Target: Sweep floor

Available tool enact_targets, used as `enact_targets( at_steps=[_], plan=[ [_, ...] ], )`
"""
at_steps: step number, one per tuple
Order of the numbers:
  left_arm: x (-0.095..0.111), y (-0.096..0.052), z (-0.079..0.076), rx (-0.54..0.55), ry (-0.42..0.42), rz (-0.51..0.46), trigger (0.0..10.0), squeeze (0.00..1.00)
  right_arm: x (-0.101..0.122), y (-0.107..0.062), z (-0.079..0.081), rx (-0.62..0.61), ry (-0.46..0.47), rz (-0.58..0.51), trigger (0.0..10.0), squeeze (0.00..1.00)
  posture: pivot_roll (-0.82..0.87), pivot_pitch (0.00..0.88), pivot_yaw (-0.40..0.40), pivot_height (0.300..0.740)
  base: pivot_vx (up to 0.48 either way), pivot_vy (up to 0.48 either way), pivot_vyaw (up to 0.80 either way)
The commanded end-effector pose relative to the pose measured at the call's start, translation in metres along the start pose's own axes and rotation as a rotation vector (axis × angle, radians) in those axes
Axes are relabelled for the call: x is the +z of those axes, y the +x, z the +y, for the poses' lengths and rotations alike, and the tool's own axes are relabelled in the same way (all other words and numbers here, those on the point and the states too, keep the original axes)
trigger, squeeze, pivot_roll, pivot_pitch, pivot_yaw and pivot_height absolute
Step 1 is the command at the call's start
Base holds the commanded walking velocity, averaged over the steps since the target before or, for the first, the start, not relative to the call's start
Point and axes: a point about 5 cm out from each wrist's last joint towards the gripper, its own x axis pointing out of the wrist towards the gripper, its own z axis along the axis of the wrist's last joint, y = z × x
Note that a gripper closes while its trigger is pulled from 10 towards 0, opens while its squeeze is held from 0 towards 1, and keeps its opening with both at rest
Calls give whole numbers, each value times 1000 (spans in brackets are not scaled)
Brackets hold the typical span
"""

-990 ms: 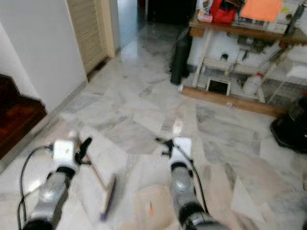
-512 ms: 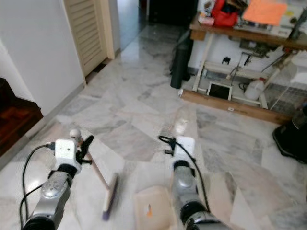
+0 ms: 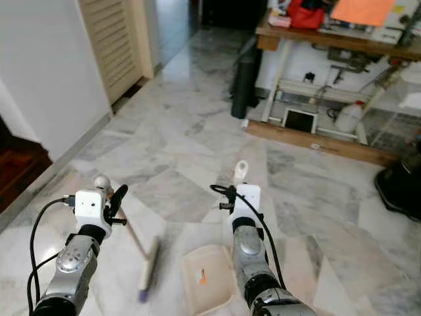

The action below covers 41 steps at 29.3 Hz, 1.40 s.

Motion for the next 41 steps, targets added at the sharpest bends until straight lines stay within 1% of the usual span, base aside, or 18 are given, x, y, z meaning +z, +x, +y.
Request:
enact_targets(
  at_steps=[1,6,11,20,23,29,34,41],
  plan=[
    [9,5,-2,-6,-9,-48,10000,0,6,3,0,-5,14,-26,10000,0,20,0,-31,740,0,0,-781],
    [9,5,-2,0,-29,-43,10000,0,6,3,0,-3,13,-27,10000,0,20,0,-31,740,0,0,-784],
    [9,5,-2,1,-24,-45,10000,0,6,3,0,0,13,-27,10000,0,20,0,-31,740,0,373,-785],
    [10,6,-4,-2,-30,-46,10000,0,7,3,2,9,10,-28,10000,0,16,0,-32,740,0,0,-781],
    [10,6,-4,-3,-28,-47,10000,0,7,3,2,13,10,-28,10000,0,16,0,-31,740,0,284,-781],
    [10,6,-4,-4,-30,-47,10000,0,7,3,4,19,10,-28,10000,0,16,0,-31,740,0,0,-781],
    [10,6,-5,-5,-29,-47,10000,0,7,2,4,24,13,-27,10000,0,16,0,-31,740,0,291,-780],
    [10,6,-5,-8,-29,-51,10000,0,6,2,6,30,14,-27,10000,0,15,0,-30,740,0,0,-777]
  ],
)
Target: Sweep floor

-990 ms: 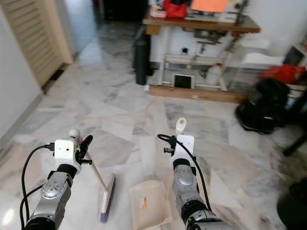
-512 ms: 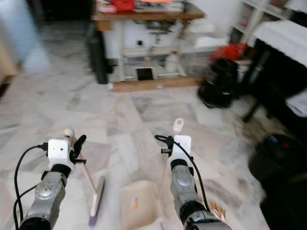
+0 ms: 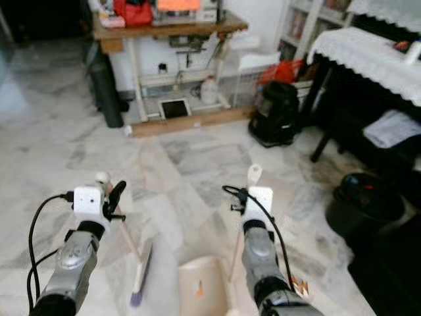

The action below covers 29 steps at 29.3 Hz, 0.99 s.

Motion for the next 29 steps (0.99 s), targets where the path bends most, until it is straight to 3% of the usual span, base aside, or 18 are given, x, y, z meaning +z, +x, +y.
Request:
enact_targets(
  at_steps=[1,29],
  plan=[
    [8,4,-3,-10,-3,-40,10000,0,10,5,-12,-27,-9,-41,10000,0,16,0,-31,740,0,0,-775],
    [7,5,-7,-17,3,-32,10000,0,7,3,-4,12,-15,-26,10000,0,7,0,-36,740,0,21,-775]
  ],
)
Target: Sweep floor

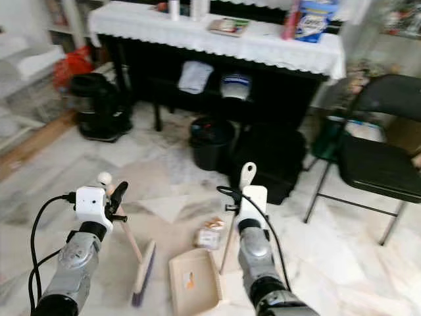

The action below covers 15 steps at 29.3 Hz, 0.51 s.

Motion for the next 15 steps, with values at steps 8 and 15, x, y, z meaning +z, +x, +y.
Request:
enact_targets(
  at_steps=[8,15],
  plan=[
    [3,2,-2,-3,17,-17,10000,0,3,2,6,18,-21,-6,10000,0,5,0,-37,740,0,0,-775],
    [2,3,-1,8,31,-8,10000,0,-4,0,-3,-38,-61,44,10000,0,7,0,-40,740,0,0,-424]
  ],
)
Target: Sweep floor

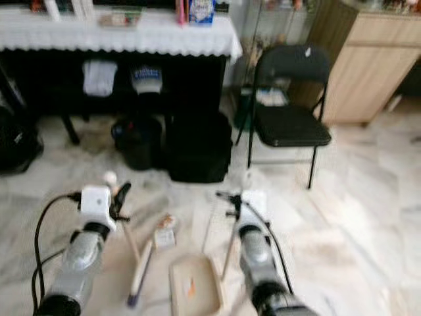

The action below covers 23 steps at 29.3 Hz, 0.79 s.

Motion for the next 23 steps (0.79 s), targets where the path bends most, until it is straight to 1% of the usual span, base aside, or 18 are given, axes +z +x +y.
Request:
enact_targets(
  at_steps=[1,4,6,7,9,10,13,16,23],
  plan=[
    [2,1,5,21,5,-12,10000,0,4,2,7,3,-28,5,10000,0,6,0,-40,740,0,0,0],
    [2,1,6,25,8,-12,10000,0,1,3,2,-30,-56,28,10000,0,3,0,-40,740,0,0,0],
    [2,1,6,27,6,-12,10000,0,2,3,-3,-70,-69,30,10000,0,2,0,-40,740,0,0,0],
    [2,1,6,28,6,-11,10000,0,2,4,-8,-106,-81,33,10000,0,2,0,-40,740,0,0,0],
    [2,1,6,29,7,-10,10000,0,2,4,-13,-136,-93,36,10000,0,2,0,-40,740,0,0,0],
    [2,1,6,30,8,-9,10000,0,3,4,-17,-163,-99,28,10000,0,2,0,-40,740,0,0,0],
    [2,1,7,31,7,-8,10000,0,6,4,-22,-192,-105,3,10000,0,4,0,-41,740,0,0,0],
    [2,2,7,33,8,-5,10000,0,14,6,-27,-238,-142,-51,10000,0,3,2,-41,740,0,0,0],
    [2,2,8,31,10,2,10000,0,20,7,-28,-238,-122,-86,10000,0,3,7,-39,740,0,0,0]
  ],
)
